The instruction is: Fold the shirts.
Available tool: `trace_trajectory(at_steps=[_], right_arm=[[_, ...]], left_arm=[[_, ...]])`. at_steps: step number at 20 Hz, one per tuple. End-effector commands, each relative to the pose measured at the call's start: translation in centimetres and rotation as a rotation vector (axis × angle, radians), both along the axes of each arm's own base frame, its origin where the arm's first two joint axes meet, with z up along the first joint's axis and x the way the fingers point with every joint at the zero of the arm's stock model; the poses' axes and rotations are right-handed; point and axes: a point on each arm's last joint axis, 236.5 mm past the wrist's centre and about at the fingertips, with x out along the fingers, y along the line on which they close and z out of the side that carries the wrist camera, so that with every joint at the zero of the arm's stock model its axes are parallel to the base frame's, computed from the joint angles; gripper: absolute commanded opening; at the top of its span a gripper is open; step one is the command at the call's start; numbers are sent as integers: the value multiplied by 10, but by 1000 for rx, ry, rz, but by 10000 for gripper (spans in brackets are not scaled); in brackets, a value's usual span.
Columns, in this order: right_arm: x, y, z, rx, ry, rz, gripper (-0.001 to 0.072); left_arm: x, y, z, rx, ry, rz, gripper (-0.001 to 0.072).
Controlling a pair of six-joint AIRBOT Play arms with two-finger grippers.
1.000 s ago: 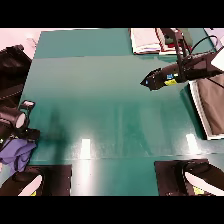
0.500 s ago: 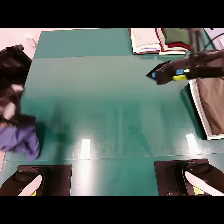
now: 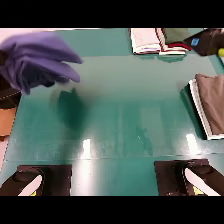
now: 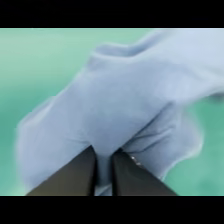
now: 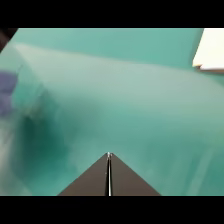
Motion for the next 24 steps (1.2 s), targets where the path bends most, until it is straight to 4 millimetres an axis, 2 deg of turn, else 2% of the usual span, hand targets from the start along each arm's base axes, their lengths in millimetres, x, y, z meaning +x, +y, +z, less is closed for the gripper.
trace_trajectory(at_steps=[1,3,5,8,10,11,12,13,14,16,17,19,20,21,22,23,24], right_arm=[[12,-10,24,-7,-23,-19,18],[21,-9,28,-11,-9,-10,18],[27,-8,29,-4,12,-7,18],[33,-7,28,-9,26,-2,18],[35,-10,27,-16,27,-11,18],[35,-13,26,-24,28,-21,18],[35,-16,25,-26,32,-28,19],[35,-22,21,-34,47,-38,19],[32,-27,16,-41,73,-43,19],[25,-43,-2,-60,153,-66,21],[20,-53,-17,-67,209,-82,31],[7,-78,-58,-74,342,-122,131],[-1,-91,-83,-73,410,-143,133],[-10,-102,-110,-66,476,-168,200],[-20,-115,-143,-46,554,-203,342],[-32,-128,-174,-22,631,-249,446],[-47,-140,-209,7,714,-295,485]], left_arm=[[-5,-67,42,-206,-84,-235,24],[6,-106,24,-232,-21,-347,24],[8,-165,-7,-200,53,-498,24],[-13,-272,-72,-114,164,-760,26],[-34,-330,-121,-48,230,-898,29],[-42,-351,-143,-27,256,-939,100],[-44,-364,-158,-21,274,-951,392],[-40,-369,-170,-19,291,-946,577],[-31,-365,-177,-5,298,-924,577],[4,-333,-178,23,292,-827,577],[27,-308,-179,25,300,-756,577],[69,-254,-184,-15,351,-604,577],[85,-227,-187,-32,373,-535,577],[101,-200,-188,-48,384,-469,578],[113,-176,-189,-57,386,-418,577],[122,-157,-189,-64,390,-377,577],[129,-140,-190,-71,394,-342,577]])
